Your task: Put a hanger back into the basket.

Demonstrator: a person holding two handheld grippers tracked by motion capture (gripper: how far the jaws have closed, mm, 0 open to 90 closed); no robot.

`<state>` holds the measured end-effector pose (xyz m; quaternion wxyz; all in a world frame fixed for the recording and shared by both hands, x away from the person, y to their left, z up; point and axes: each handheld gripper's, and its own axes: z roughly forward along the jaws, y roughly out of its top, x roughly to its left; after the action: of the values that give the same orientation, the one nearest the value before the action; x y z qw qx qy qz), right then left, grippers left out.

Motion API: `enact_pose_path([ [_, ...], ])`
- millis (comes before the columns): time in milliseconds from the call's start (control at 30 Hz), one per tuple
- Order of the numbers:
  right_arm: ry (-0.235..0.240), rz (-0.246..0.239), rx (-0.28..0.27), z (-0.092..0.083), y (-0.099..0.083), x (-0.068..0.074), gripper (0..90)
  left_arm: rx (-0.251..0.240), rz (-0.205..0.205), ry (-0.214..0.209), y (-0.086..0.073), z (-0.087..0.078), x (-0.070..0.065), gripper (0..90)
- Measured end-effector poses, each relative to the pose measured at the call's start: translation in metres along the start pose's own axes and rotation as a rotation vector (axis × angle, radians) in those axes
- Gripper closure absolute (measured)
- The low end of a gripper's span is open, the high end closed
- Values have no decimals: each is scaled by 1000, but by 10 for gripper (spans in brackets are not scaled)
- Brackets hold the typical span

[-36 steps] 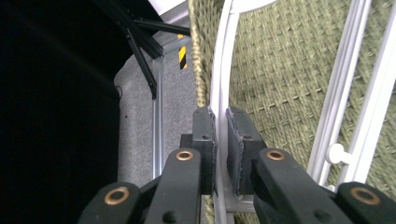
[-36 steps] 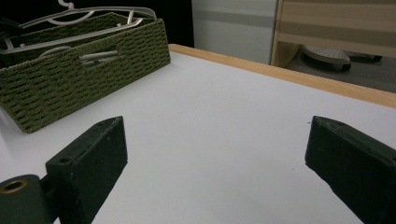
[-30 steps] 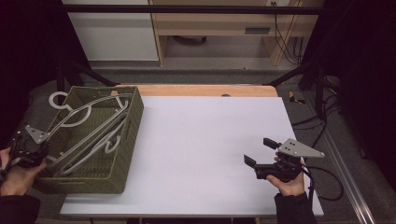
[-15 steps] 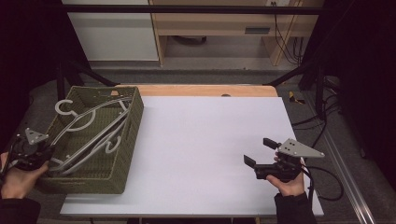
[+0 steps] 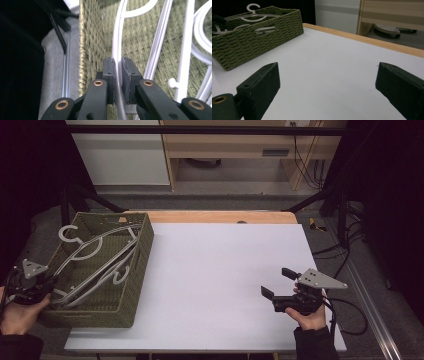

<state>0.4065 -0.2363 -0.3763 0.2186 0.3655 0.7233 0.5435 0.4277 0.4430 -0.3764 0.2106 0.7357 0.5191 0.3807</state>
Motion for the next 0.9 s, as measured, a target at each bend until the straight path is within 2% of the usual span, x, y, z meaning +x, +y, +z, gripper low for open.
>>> enact_pose_path([
  [100, -1, 2, -1, 0, 0, 0, 58, -56, 14, -4, -4, -5, -3, 821],
  [200, 0, -1, -2, 0, 0, 0, 58, -106, 1, -27, -7, -9, -2, 821],
  [400, -2, 2, -5, -1, 1, 0, 58, -133, 4, -39, -8, -13, -4, 819],
  [533, -1, 1, -7, -1, 1, 0, 58, -168, 14, -67, -8, -19, -7, 808],
  [667, -2, -1, -7, -1, 1, 0, 58, -176, 35, -124, -10, -23, -11, 794],
  [800, 0, 1, -8, -2, 1, 0, 59, -140, 80, -153, -9, -25, -19, 786],
  [900, 0, 1, -9, -2, 1, 0, 58, -131, 93, -176, -8, -27, -22, 784],
])
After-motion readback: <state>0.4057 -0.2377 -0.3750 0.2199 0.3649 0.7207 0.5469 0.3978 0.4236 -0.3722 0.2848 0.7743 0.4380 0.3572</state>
